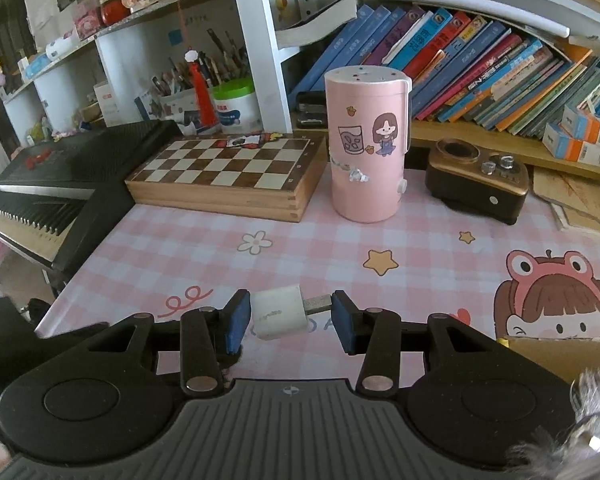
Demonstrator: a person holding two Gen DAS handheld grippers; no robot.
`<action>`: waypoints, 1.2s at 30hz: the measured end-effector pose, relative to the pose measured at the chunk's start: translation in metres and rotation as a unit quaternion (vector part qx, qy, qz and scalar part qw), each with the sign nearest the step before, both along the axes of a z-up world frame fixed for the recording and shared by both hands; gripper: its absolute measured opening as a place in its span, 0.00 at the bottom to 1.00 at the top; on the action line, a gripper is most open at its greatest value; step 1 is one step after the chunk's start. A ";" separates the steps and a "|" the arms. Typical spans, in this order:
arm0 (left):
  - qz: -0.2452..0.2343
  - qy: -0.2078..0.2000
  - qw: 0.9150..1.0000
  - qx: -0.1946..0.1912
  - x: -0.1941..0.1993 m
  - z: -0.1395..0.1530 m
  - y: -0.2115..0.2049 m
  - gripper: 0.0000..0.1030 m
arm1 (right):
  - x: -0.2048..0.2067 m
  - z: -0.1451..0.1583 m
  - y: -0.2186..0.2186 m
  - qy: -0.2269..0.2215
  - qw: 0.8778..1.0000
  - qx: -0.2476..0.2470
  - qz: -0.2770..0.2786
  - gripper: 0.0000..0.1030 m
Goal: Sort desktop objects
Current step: 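Grasp the small white-red box with the left gripper while right grasps the white plug, then carry the small box in the left gripper while right carries the plug to the box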
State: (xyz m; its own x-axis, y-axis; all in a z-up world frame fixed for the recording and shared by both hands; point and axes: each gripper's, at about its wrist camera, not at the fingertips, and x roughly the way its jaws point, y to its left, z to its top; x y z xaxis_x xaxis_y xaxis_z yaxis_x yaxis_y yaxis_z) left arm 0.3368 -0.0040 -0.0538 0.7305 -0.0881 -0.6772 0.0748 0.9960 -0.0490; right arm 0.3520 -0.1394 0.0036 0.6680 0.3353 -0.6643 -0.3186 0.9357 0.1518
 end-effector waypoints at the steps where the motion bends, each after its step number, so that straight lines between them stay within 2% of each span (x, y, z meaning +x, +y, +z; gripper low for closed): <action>1: 0.000 -0.004 1.000 -0.002 -0.005 0.004 0.002 0.56 | -0.002 0.001 0.000 -0.002 1.000 -0.001 0.000 0.40; 8: -0.003 -0.024 1.000 -0.011 -0.046 0.029 0.017 0.56 | -0.026 0.006 0.004 -0.009 1.000 -0.009 0.008 0.40; 22: -0.029 -0.054 0.998 -0.016 -0.133 0.068 0.051 0.56 | -0.115 0.017 0.011 -0.028 0.999 -0.025 0.012 0.40; 36: -0.051 -0.063 0.997 -0.011 -0.208 0.076 0.081 0.56 | -0.206 0.009 0.045 -0.012 0.999 -0.030 0.003 0.40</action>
State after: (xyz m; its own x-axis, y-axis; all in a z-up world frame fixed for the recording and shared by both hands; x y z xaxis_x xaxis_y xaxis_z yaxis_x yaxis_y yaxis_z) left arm 0.1284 0.0767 0.0218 0.7960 -0.1802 -0.5779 0.1827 0.9817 -0.0544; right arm 0.1459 -0.0949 0.0131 0.6822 0.2995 -0.6670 -0.3273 0.9409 0.0877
